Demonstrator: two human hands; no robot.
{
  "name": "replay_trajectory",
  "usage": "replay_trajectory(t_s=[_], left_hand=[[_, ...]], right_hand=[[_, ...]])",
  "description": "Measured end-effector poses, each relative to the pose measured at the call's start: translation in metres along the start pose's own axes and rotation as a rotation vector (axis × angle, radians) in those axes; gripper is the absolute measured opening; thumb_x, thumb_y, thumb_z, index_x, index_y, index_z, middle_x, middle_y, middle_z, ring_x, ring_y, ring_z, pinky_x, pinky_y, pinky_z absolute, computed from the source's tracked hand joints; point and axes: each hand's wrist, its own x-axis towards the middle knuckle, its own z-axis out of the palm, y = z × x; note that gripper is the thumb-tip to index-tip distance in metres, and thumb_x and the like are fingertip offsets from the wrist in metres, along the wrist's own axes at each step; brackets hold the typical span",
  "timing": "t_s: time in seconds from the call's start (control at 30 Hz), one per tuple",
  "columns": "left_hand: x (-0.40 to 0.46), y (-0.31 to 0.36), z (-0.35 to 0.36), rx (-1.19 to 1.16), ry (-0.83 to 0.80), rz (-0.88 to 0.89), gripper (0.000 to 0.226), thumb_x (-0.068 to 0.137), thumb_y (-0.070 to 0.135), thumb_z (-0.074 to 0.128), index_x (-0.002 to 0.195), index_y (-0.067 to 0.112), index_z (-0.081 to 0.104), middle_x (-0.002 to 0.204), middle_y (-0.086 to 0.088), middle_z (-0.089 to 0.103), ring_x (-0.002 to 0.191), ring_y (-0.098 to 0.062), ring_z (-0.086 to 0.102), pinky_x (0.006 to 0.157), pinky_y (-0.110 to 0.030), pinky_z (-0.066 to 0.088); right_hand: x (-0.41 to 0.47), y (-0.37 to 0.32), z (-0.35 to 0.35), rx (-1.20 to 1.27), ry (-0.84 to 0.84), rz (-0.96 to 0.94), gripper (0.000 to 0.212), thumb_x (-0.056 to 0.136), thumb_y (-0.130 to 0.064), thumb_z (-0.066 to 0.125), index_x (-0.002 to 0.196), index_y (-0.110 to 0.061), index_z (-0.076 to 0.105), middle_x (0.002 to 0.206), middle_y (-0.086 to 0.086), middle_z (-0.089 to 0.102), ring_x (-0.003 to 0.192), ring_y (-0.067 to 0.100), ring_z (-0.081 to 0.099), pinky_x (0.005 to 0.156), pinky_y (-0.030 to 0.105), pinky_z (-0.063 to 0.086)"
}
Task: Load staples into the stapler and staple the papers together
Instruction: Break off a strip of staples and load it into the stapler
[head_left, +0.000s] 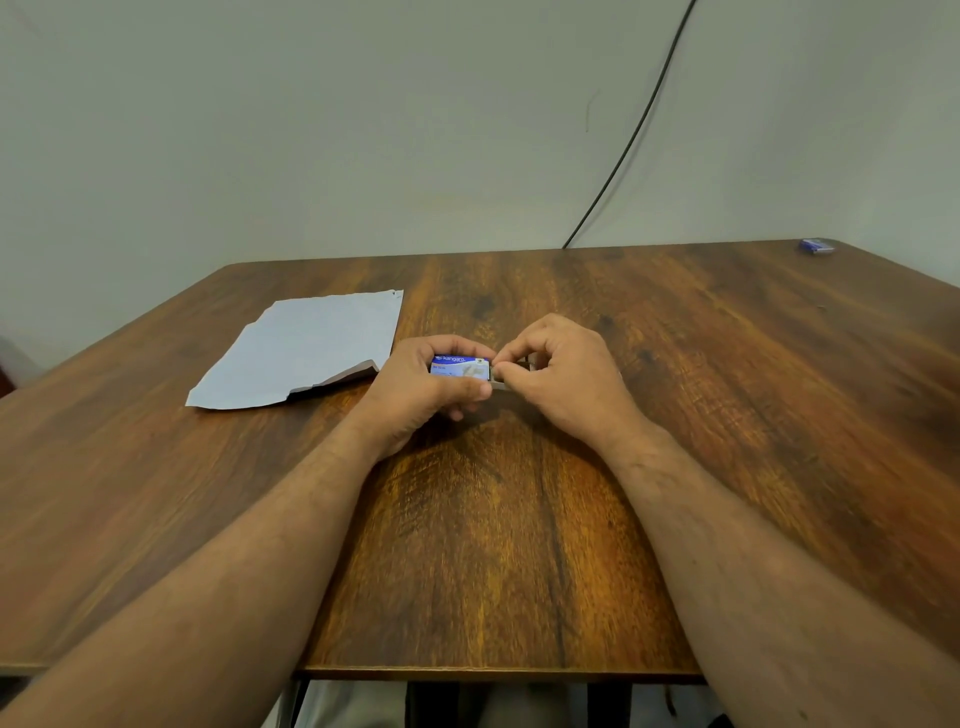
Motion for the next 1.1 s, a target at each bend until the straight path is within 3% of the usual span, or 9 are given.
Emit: replay_trajectory(t_s=[0.13,0.23,0.3,0.47,0.67,0.9,1.1], left_hand=[[-0.0014,0.0011,-0.0003,-0.073,0.028,0.007,0.025,0.085,0.003,0.075,0.108,0.011,0.071,0.098,-0.003,0.069,0.063,-0.009,0.065,0.055,-0.021,0.055],[-0.0018,0.0015,-0.0017,-0.153,0.032,0.01,0.027,0.084,-0.001,0.074,0.107,0.012,0.068,0.095,-0.005,0.07,0.061,-0.01,0.065,0.053,-0.019,0.054],[-0.0015,0.0007,-0.0035,-0.207,0.026,0.009,0.029,0.081,0.001,0.077,0.105,0.014,0.068,0.093,-0.005,0.071,0.062,-0.012,0.066,0.052,-0.019,0.054],[-0.0006,0.0006,-0.0042,-0.255,0.034,-0.003,0.038,0.071,0.007,0.083,0.106,0.013,0.068,0.094,-0.007,0.071,0.06,-0.012,0.064,0.05,-0.018,0.052],[0.0002,0.0008,-0.0045,-0.267,0.04,-0.021,0.029,0.081,-0.001,0.073,0.106,0.013,0.069,0.099,-0.01,0.069,0.06,-0.012,0.063,0.05,-0.018,0.053],[-0.002,0.0018,-0.0042,-0.256,0.025,-0.002,0.038,0.07,0.011,0.078,0.108,0.015,0.072,0.104,-0.011,0.069,0.061,-0.012,0.063,0.052,-0.018,0.054],[-0.0021,0.0019,-0.0032,-0.227,0.021,-0.01,0.028,0.08,0.006,0.077,0.106,0.015,0.073,0.107,-0.015,0.068,0.06,-0.013,0.064,0.051,-0.018,0.054]], right_hand=[[0.0002,-0.002,-0.0018,0.179,0.086,0.077,0.007,0.085,-0.02,0.074,0.081,-0.026,0.076,0.08,-0.013,0.069,0.073,0.002,0.062,0.065,0.015,0.046],[0.0014,-0.0028,-0.001,0.333,0.126,0.175,0.009,0.087,-0.016,0.072,0.08,-0.022,0.075,0.075,-0.004,0.074,0.063,0.013,0.07,0.052,0.028,0.056],[0.0005,-0.0043,-0.0006,0.444,0.091,0.226,0.008,0.089,-0.011,0.071,0.083,-0.015,0.073,0.075,0.005,0.075,0.058,0.019,0.074,0.046,0.028,0.056],[0.0003,-0.0084,-0.0023,0.499,0.095,0.242,0.007,0.09,-0.003,0.069,0.086,-0.006,0.074,0.073,0.011,0.075,0.058,0.018,0.074,0.05,0.023,0.058],[0.0001,-0.0061,-0.0068,0.444,0.109,0.227,0.008,0.09,-0.005,0.071,0.085,-0.011,0.075,0.074,0.007,0.076,0.059,0.018,0.075,0.053,0.023,0.06],[-0.001,-0.0051,-0.0062,0.327,0.127,0.154,0.012,0.088,-0.008,0.071,0.08,-0.015,0.075,0.066,0.004,0.075,0.056,0.017,0.074,0.056,0.029,0.063],[-0.0024,-0.0009,-0.0066,0.219,0.143,0.08,0.014,0.086,-0.012,0.072,0.077,-0.022,0.075,0.059,-0.003,0.073,0.053,0.011,0.072,0.061,0.035,0.064]])
